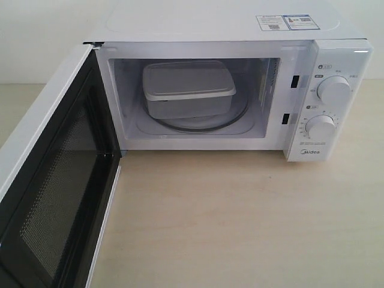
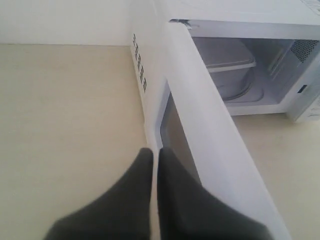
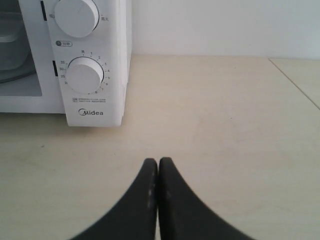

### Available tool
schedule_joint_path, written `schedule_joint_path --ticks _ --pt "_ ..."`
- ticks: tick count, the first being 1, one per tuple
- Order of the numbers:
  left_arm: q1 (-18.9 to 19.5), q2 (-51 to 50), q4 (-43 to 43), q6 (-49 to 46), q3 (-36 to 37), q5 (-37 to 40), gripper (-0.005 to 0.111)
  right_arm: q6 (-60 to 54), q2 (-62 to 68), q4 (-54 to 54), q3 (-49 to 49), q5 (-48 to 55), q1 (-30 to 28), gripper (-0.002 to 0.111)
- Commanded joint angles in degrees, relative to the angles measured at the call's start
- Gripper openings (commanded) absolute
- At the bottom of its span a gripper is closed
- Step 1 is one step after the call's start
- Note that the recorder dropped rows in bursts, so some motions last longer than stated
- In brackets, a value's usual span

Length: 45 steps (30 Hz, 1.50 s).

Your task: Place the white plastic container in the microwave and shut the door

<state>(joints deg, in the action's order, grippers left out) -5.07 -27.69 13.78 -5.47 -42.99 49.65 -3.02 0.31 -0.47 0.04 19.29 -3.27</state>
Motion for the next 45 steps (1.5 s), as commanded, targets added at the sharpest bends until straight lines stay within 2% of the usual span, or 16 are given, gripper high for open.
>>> schedule_joint_path --ticks 1,4,9,13,21,25,30,34,38,45 --pt "-0.18 -0.07 2.31 -0.56 -0.41 -1.71 0.004 -0.14 -0.31 0.11 -0.04 -0.16 -0.12 0.0" --pt "-0.18 -1.69 2.81 -5.25 -0.41 2.69 0.004 -0.14 -0.31 0.11 -0.04 -0.16 -0.12 0.0" --pt "-0.18 -7.8 1.5 -4.86 -0.41 2.07 0.004 0.07 -0.31 0.11 -0.04 -0.16 -0.12 0.0" --pt "-0.18 -15.05 3.04 -9.24 -0.41 2.93 0.004 -0.29 -0.31 0.11 -0.04 -0.16 -0.12 0.0" --pt "-0.18 -27.07 14.83 -24.5 -0.41 3.76 0.004 -0.29 -0.31 0.11 -0.04 -0.16 -0.12 0.0" --pt "-0.18 -28.41 21.48 -31.47 -0.41 4.8 0.004 -0.29 -0.31 0.11 -0.04 -0.16 -0.12 0.0" --pt "-0.18 -28.41 35.13 -45.48 -0.41 9.32 0.004 -0.29 -0.31 0.11 -0.04 -0.16 -0.12 0.0" --pt "-0.18 -28.41 42.9 -49.12 -0.41 9.21 0.004 -0.29 -0.31 0.11 -0.04 -0.16 -0.12 0.0" --pt "-0.18 -28.41 45.93 -50.03 -0.41 6.86 0.004 -0.29 -0.31 0.11 -0.04 -0.16 -0.12 0.0" --pt "-0.18 -28.41 45.91 -50.03 -0.41 7.44 0.004 -0.29 -0.31 0.11 -0.04 -0.16 -0.12 0.0"
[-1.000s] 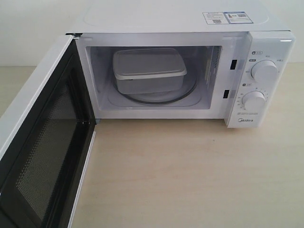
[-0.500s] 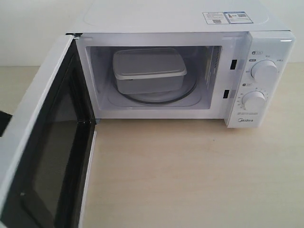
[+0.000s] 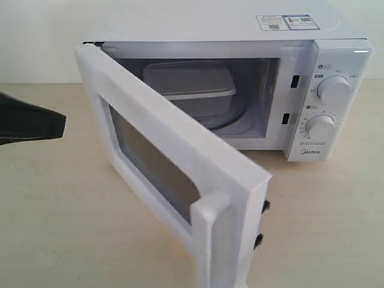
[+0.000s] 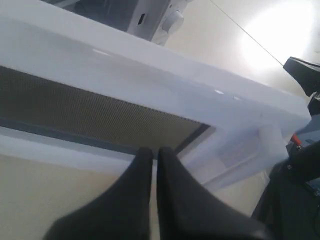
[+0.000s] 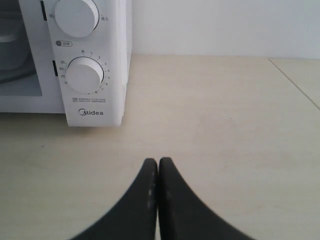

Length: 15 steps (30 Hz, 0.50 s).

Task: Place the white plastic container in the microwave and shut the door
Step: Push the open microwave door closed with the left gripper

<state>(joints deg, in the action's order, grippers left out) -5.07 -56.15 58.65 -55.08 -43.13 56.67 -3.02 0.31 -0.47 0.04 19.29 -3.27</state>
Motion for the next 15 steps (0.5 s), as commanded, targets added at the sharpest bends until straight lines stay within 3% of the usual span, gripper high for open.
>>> schedule_joint_path --ticks 1,15 --pt "-0.18 0.05 1.04 -0.42 -0.27 0.93 0.004 -0.29 -0.31 0.11 -0.04 -0.16 -0.12 0.0" --pt "-0.18 0.05 0.45 -0.25 -0.27 3.37 0.004 -0.29 -0.31 0.11 -0.04 -0.16 -0.12 0.0"
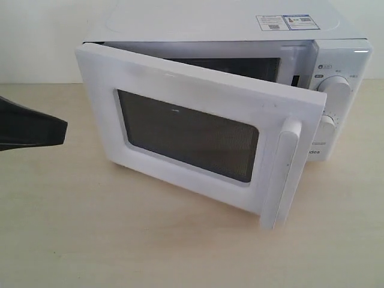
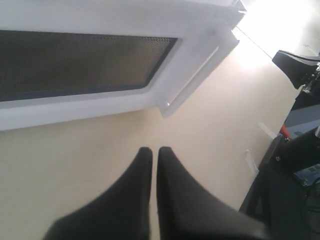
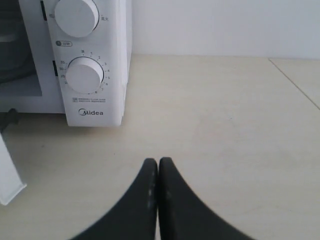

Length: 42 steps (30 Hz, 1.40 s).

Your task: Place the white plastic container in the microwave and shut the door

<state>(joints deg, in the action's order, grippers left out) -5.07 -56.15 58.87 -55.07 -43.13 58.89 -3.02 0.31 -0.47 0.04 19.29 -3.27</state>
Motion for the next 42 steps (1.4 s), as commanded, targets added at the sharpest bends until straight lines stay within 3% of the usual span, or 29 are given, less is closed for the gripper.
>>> schedule_joint_path --ticks 1,8,17,26,31,35,37,42 --pt "-0.18 0.05 0.23 -0.26 -0.27 1.15 0.004 -0.29 -0.31 0.11 -0.04 -0.16 -0.12 0.0" --pt "-0.18 0.05 0.23 0.17 -0.27 1.01 0.004 -7.16 -0.31 -3.14 -0.04 -3.43 -0.12 0.0" --pt "-0.18 0.05 0.1 0.17 -0.27 1.14 0.004 -7.93 -0.31 -3.04 -0.04 -24.07 -0.12 0.0" --pt "-0.18 0.05 0.1 0.17 -0.27 1.14 0.004 -5.93 -0.31 -2.84 -0.04 -31.95 -0.12 0.0" --pt "-0.18 0.05 0.1 0.17 -0.27 1.14 0.004 5.77 -0.31 -2.84 -0.04 -48.34 -0.12 0.0" --pt "-0.18 0.05 0.23 0.17 -0.27 0.93 0.004 7.75 -0.31 -1.36 -0.68 -64.13 -0.12 0.0" --pt "-0.18 0.05 0.21 0.17 -0.27 1.08 0.004 11.21 -0.31 -1.36 -4.22 -64.4 -0.12 0.0" --pt "-0.18 0.05 0.32 0.17 -0.27 1.06 0.004 22.92 0.23 -2.63 -16.34 -51.94 -0.12 0.0"
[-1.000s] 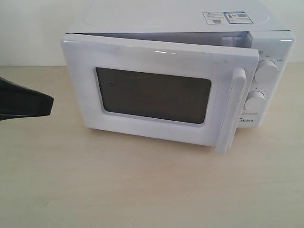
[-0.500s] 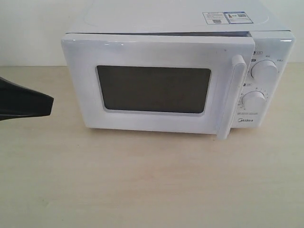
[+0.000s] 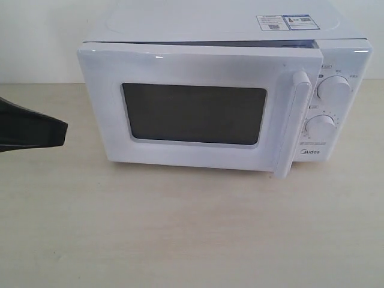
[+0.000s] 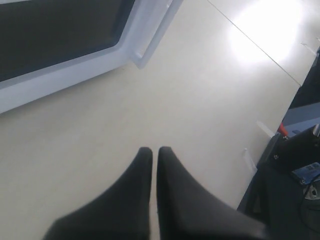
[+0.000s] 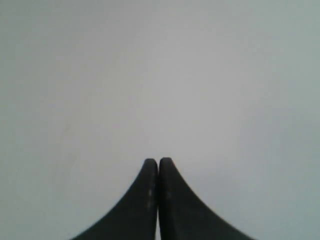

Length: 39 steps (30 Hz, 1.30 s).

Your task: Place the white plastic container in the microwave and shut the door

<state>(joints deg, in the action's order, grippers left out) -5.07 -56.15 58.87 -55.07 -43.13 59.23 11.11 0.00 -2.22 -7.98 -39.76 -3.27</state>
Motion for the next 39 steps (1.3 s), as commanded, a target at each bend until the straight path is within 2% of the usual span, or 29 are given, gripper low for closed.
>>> schedule_joint_path --ticks 1,4,8,12,13,14,15,17,19,21,30,32,36,39 --pt "-0.18 0.05 0.45 0.17 -0.27 0.72 0.004 11.67 1.72 -1.32 -11.22 9.48 -0.12 0.0" --pt "-0.18 0.05 0.83 0.17 -0.27 0.73 0.004 19.29 5.38 -6.19 -19.32 14.52 -0.12 0.0" --pt "-0.18 0.05 3.28 0.44 -0.27 1.37 0.004 34.53 10.92 -27.09 -27.93 18.2 1.72 0.0" --pt "-0.18 0.05 3.85 0.44 -0.27 1.05 0.004 58.87 16.71 -51.73 -31.1 18.2 4.86 0.0" --pt "-0.18 0.05 3.94 0.61 -0.27 1.07 0.004 74.32 20.31 -65.43 -31.31 18.07 6.34 0.0" --pt "-0.18 0.05 3.94 1.04 -0.27 1.07 0.004 81.15 22.29 -71.33 -31.31 17.64 7.0 0.0" --pt "-0.18 0.05 3.94 1.04 -0.27 1.07 0.004 95.86 26.55 -80.07 -31.31 14.58 8.29 0.0" --pt "-0.18 0.05 3.94 1.04 -0.27 1.07 0.004 108.07 33.12 -86.63 -31.31 6.25 9.1 0.0" --pt "-0.18 0.05 3.94 1.05 -0.27 1.37 0.004 109.16 39.41 -86.95 -31.31 -2.18 9.1 0.0" --pt "-0.18 0.05 3.94 1.05 -0.27 2.03 0.004 109.16 44.4 -86.81 -31.31 -5.42 9.1 0.0" --pt "-0.18 0.05 3.46 1.05 -0.27 0.9 0.004 108.64 55.08 -82.61 -31.31 8.06 9.1 0.0" --pt "-0.18 0.05 3.46 1.05 -0.27 0.06 0.004 104.61 57.53 -79.82 -31.31 6.52 9.1 0.0" --pt "-0.18 0.05 3.46 1.05 -0.27 0.61 0.004 89.02 63.05 -74.51 -31.31 1.63 11.79 0.0" --pt "-0.18 0.05 3.34 1.05 -0.27 2.21 0.004 85.86 65.47 -72.37 -31.31 7.36 16.69 0.0"
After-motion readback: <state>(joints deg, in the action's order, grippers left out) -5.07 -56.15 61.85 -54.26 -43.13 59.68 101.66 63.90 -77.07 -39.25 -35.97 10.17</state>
